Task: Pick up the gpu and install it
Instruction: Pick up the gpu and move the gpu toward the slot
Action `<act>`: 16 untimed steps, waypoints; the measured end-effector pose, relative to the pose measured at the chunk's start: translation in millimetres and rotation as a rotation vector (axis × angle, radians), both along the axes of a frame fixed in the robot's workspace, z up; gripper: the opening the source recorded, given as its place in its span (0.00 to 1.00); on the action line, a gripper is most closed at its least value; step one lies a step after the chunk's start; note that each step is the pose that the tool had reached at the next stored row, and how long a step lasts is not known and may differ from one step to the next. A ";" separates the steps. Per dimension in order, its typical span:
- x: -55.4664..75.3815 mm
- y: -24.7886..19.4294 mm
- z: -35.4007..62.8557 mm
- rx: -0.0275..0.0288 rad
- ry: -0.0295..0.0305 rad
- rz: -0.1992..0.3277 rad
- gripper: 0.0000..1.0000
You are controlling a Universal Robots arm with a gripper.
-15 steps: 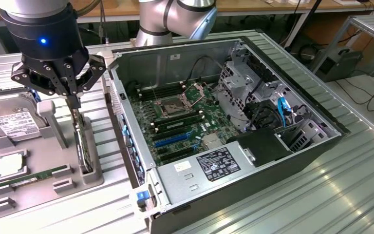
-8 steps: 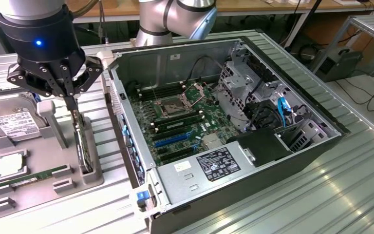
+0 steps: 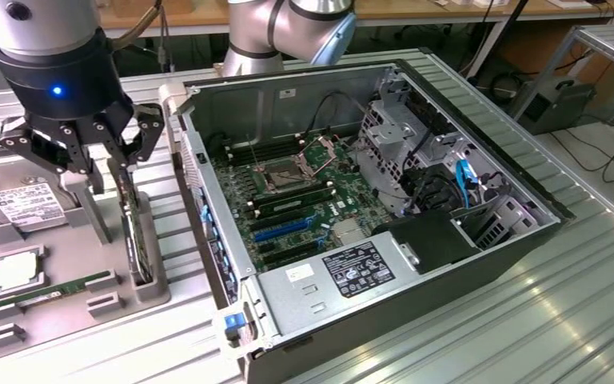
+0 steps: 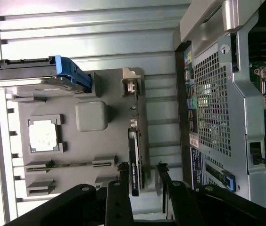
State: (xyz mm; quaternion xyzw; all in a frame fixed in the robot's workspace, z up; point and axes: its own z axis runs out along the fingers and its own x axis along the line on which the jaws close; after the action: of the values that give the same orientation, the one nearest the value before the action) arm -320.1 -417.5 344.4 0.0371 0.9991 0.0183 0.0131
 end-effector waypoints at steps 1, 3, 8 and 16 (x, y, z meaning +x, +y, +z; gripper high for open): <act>-0.2 0.0 -2.5 0.0000 0.0000 0.000 0.36; -0.6 0.0 -6.5 -0.0001 0.0001 0.000 0.36; -1.6 0.0 -17.2 0.0000 0.0001 0.000 0.36; -3.5 0.0 -32.3 0.0000 0.0001 0.000 0.36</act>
State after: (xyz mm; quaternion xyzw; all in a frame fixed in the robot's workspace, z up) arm -323.7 -417.5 312.1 0.0371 0.9991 0.0182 0.0131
